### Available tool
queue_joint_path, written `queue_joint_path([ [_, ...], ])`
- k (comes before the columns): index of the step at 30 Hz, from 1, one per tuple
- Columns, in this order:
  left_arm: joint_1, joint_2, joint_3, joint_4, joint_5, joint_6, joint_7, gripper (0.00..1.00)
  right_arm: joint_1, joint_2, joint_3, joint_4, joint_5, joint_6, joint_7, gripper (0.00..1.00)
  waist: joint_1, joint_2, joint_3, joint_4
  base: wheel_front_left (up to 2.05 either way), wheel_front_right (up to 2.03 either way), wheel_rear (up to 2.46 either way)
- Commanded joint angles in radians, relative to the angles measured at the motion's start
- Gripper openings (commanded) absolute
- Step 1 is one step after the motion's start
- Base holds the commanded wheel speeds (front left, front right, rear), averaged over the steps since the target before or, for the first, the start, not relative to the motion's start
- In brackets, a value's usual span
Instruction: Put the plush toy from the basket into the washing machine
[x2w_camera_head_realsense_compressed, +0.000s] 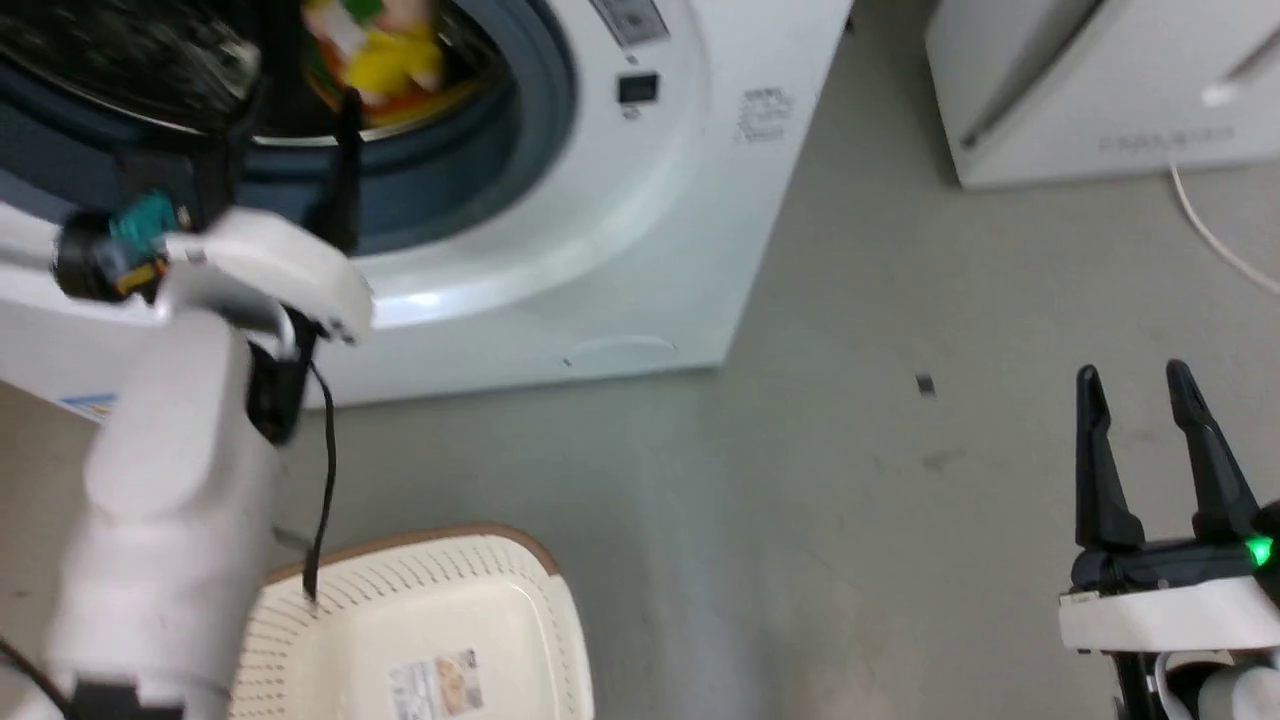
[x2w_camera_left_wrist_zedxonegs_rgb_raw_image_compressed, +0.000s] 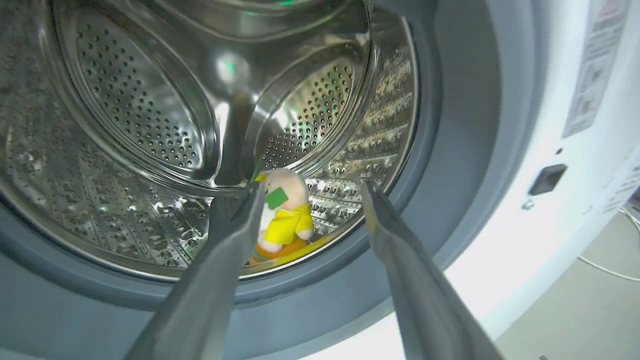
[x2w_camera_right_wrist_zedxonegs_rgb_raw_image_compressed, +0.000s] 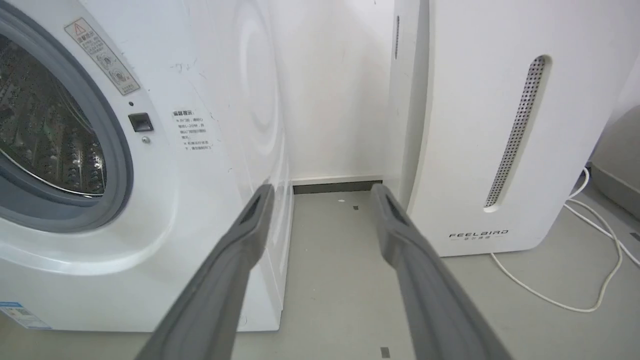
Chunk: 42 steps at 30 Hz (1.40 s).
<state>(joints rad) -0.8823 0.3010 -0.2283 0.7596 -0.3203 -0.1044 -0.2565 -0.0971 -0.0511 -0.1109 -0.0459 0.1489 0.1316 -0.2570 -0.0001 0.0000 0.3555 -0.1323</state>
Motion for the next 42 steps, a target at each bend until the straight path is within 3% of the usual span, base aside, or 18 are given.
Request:
queue_joint_path([
  [1,0.058,-0.009,0.016,-0.047,-0.006,0.011,-0.005,1.00,0.013,0.001,-0.003,-0.008,-0.005,-0.001,-0.005,1.00,0.0001,0.0000,-0.096,0.075,0.00,0.00,0.00],
  [11,0.485,-0.082,0.121,-0.495,0.034,0.071,-0.005,1.00,0.064,0.001,0.009,-0.053,-0.017,-0.001,-0.005,1.00,0.0001,0.0000,-0.209,0.121,0.00,0.00,0.00],
  [17,0.676,-0.109,0.138,-0.659,0.129,0.110,-0.005,1.00,0.097,0.001,0.017,-0.065,-0.011,-0.001,-0.005,1.00,0.0001,0.0000,-0.244,0.127,0.00,0.00,0.00],
  [28,0.893,-0.187,0.154,-0.737,0.185,0.151,-0.005,1.00,0.145,0.001,0.032,-0.056,-0.004,-0.001,-0.005,1.00,0.0001,0.0000,-0.278,0.136,0.00,0.00,0.00],
  [41,0.926,-0.220,0.177,-0.711,0.217,0.123,-0.005,1.00,0.161,0.001,0.047,-0.031,-0.008,-0.001,-0.005,1.00,0.0001,0.0000,-0.282,0.135,0.00,0.00,0.00],
  [42,0.924,-0.220,0.177,-0.708,0.213,0.122,0.000,0.00,0.151,0.000,0.047,-0.031,-0.006,0.000,0.000,0.00,0.0001,0.0000,-0.282,0.135,0.00,0.00,0.00],
])
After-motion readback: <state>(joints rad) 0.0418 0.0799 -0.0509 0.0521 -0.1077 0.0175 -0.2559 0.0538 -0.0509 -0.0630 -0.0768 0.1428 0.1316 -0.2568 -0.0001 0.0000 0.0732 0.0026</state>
